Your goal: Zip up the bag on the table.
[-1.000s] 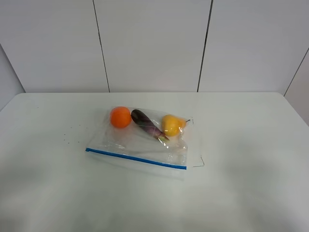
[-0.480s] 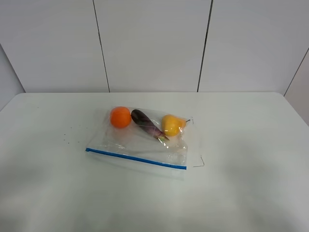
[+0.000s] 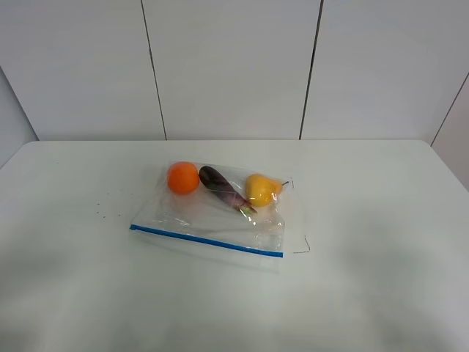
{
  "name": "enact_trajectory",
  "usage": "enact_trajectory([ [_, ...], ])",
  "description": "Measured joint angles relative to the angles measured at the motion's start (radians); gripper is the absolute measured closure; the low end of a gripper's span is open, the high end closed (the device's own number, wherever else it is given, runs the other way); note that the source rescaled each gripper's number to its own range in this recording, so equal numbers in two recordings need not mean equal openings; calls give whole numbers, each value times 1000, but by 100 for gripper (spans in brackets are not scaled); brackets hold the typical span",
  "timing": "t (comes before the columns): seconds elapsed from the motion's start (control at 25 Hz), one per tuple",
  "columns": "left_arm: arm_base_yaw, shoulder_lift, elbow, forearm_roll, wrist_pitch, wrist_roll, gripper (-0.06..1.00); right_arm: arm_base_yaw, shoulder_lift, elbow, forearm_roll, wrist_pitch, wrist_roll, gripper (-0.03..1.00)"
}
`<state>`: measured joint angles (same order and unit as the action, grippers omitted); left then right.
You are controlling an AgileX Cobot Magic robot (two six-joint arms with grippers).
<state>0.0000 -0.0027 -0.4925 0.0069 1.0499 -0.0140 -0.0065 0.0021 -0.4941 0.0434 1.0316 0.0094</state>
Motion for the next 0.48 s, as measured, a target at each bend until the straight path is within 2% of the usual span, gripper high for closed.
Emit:
enact_trajectory([
  [0.48, 0, 0, 0, 0, 0, 0, -6, 0, 0, 0, 0, 0, 1, -3],
])
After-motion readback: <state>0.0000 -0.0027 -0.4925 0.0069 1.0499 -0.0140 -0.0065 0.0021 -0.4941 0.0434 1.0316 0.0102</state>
